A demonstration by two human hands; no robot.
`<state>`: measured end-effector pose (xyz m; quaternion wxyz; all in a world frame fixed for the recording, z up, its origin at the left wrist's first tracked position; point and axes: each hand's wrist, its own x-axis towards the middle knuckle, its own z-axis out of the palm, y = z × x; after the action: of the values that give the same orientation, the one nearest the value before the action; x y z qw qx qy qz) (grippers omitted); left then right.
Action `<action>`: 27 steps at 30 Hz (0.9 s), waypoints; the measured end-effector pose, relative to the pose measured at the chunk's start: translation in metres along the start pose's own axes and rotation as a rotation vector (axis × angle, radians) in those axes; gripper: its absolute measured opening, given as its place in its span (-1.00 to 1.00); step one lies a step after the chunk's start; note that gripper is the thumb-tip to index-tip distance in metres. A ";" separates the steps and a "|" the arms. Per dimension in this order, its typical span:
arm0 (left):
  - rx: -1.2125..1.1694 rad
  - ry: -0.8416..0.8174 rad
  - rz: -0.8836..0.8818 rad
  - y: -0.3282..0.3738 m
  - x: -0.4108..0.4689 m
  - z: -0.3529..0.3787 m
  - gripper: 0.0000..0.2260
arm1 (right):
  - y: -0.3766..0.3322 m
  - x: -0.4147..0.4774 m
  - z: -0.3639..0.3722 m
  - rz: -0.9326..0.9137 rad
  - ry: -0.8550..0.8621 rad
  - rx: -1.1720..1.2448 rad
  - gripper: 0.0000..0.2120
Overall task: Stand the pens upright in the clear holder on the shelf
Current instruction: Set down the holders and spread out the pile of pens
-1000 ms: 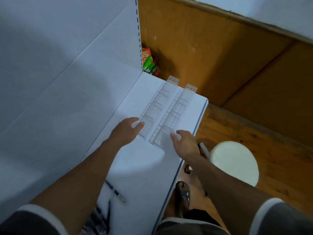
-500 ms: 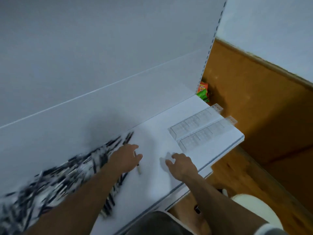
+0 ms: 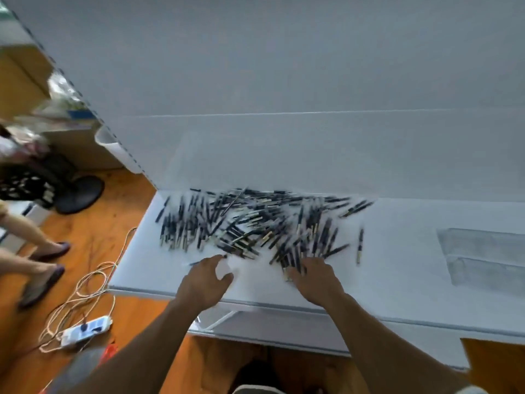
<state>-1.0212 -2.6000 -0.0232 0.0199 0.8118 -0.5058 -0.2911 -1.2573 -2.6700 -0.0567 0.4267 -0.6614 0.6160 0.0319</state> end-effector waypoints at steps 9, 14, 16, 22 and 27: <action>-0.270 0.083 -0.185 -0.107 0.041 -0.028 -0.40 | -0.109 0.057 0.067 -0.103 -0.074 -0.138 -0.32; -0.473 0.123 -0.249 -0.154 0.110 -0.056 -0.46 | -0.175 0.089 0.099 -0.151 -0.020 -0.258 -0.42; -0.486 0.155 -0.252 -0.166 0.136 -0.068 -0.47 | -0.199 0.096 0.113 -0.189 0.007 -0.259 -0.43; -0.385 0.174 -0.201 -0.186 0.211 -0.098 -0.44 | -0.226 0.116 0.149 -0.281 -0.021 -0.456 -0.30; -0.288 0.163 -0.197 -0.182 0.247 -0.092 -0.45 | -0.212 0.126 0.162 -0.336 0.053 -0.539 -0.38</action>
<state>-0.7494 -2.7413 -0.1178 0.1481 0.8671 -0.3735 -0.2945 -0.9701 -2.6979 -0.1198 0.2194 -0.8438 0.4782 0.1058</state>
